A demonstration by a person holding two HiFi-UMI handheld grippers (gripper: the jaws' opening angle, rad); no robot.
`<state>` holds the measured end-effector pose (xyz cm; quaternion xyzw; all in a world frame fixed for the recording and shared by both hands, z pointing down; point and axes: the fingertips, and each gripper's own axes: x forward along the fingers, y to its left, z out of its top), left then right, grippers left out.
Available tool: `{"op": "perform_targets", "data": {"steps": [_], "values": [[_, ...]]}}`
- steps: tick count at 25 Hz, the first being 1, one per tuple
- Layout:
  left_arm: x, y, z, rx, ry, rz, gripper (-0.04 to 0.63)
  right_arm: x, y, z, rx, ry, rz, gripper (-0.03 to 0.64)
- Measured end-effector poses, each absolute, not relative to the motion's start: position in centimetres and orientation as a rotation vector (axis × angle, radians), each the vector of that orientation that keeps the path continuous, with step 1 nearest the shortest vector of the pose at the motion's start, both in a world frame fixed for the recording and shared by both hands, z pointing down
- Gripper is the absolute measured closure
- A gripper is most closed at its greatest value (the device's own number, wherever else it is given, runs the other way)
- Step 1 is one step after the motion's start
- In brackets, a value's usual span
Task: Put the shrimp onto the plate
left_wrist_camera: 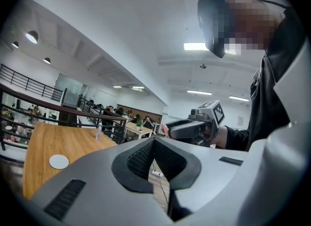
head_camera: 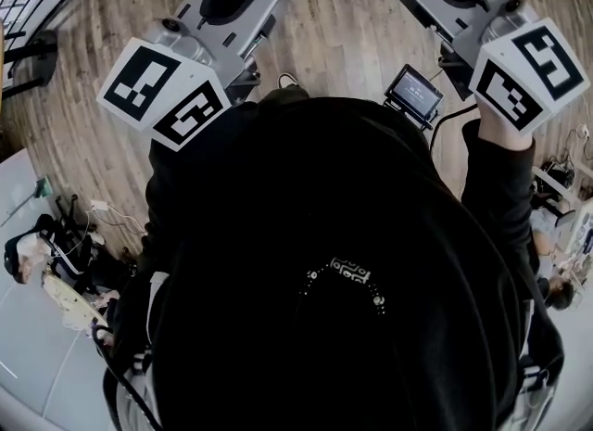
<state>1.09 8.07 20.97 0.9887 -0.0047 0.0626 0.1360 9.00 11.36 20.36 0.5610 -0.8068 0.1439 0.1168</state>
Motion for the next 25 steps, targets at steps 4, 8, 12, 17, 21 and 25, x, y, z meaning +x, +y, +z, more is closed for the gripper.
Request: {"op": "perform_targets", "data": {"steps": [4, 8, 12, 17, 21, 25], "values": [[-1.2, 5.0, 19.6, 2.865, -0.039, 0.174, 0.589, 6.8, 8.0, 18.3, 1.618, -2.362, 0.412, 0.462], [-3.1, 4.3, 19.4, 2.860, -0.073, 0.172, 0.589, 5.5, 7.4, 17.4, 1.601, -2.364, 0.396, 0.462], [-4.5, 2.2, 20.2, 2.844, -0.109, 0.164, 0.589, 4.6, 5.2, 18.1, 1.570, -2.381, 0.391, 0.462], [-5.9, 1.4, 20.7, 2.822, -0.143, 0.159, 0.589, 3.4, 3.7, 18.2, 1.526, -2.384, 0.396, 0.462], [-6.4, 1.1, 21.0, 2.823, -0.165, 0.157, 0.589, 2.7, 2.7, 17.6, 1.513, -2.387, 0.379, 0.462], [-6.8, -0.7, 20.6, 2.827, -0.207, 0.141, 0.589, 2.5, 0.8, 17.5, 1.475, -2.408, 0.367, 0.462]]}}
